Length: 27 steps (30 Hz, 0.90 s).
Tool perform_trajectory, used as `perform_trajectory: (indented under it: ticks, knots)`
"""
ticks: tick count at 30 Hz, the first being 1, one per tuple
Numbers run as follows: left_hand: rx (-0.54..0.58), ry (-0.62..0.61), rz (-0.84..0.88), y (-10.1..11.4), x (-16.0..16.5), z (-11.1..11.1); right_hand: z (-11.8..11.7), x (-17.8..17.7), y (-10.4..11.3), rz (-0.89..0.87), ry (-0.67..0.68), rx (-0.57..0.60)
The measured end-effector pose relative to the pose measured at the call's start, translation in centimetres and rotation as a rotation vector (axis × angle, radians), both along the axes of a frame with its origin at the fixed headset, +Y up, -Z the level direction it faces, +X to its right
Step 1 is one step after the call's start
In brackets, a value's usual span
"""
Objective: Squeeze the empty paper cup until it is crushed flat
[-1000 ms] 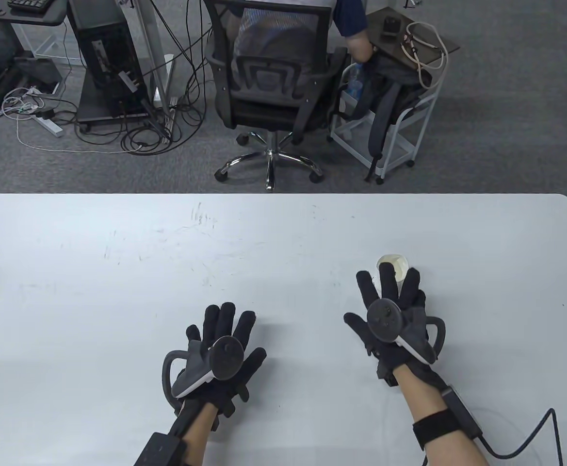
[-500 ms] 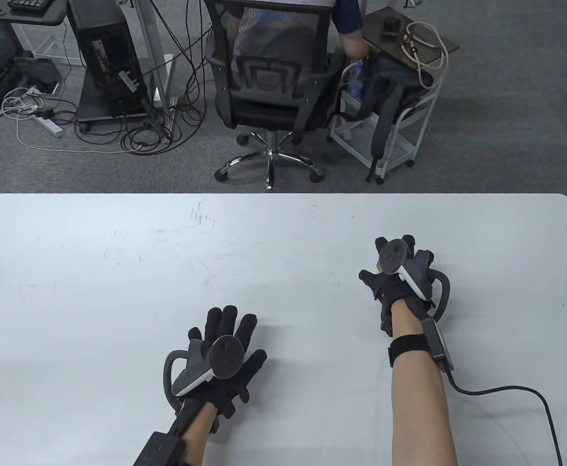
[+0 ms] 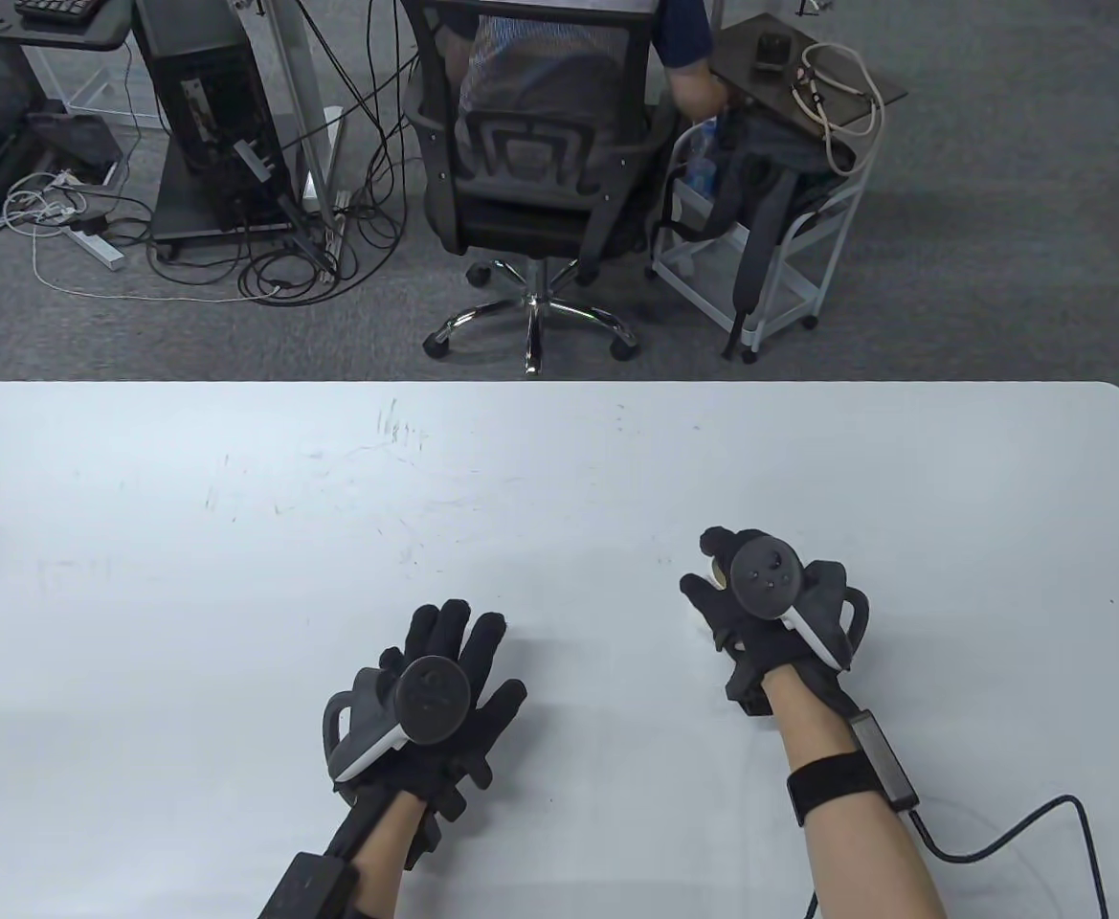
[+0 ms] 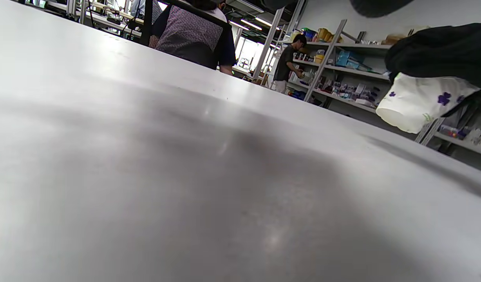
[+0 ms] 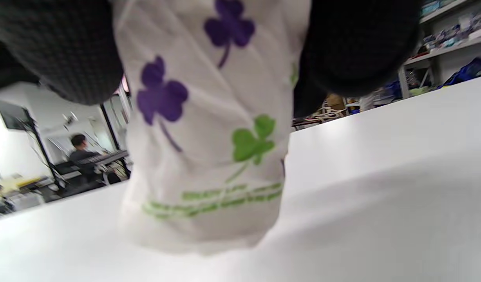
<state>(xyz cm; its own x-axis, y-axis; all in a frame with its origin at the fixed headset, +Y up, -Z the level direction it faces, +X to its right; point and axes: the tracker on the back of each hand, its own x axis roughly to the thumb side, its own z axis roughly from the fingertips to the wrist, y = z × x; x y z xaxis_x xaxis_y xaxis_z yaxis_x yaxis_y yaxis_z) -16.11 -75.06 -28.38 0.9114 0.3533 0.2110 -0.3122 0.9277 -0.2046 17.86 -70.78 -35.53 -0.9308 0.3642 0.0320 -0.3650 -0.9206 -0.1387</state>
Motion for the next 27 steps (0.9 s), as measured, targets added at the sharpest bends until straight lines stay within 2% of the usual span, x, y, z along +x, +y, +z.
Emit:
perform_trajectory:
  ticks: [4,10,13,16,21,24,25,27]
  knots:
    - [-0.016,0.008,0.099,0.0,-0.1,0.1,3.6,-1.7,0.8,-0.126,0.048,0.039]
    - [-0.075,-0.030,0.303,0.0,0.3,0.3,6.7,-5.2,1.3,-0.298,0.122,0.081]
    - [-0.085,-0.048,0.399,0.2,0.6,0.6,7.2,-6.8,0.5,-0.451,0.160,0.059]
    - [-0.120,-0.062,0.575,0.3,1.2,0.9,7.8,-8.1,-1.3,-0.676,0.206,0.047]
    - [-0.309,-0.168,0.925,-0.5,3.4,1.5,8.6,-9.5,-3.3,-0.999,0.205,-0.025]
    - [-0.404,-0.261,1.094,-1.0,4.4,1.8,8.8,-10.7,-4.0,-1.092,0.254,-0.076]
    - [-0.432,-0.281,1.126,-1.0,4.7,2.0,8.7,-11.2,-4.2,-1.114,0.310,-0.101]
    - [-0.427,-0.341,1.083,-1.0,5.2,2.0,8.8,-12.5,-4.4,-1.124,0.475,-0.186]
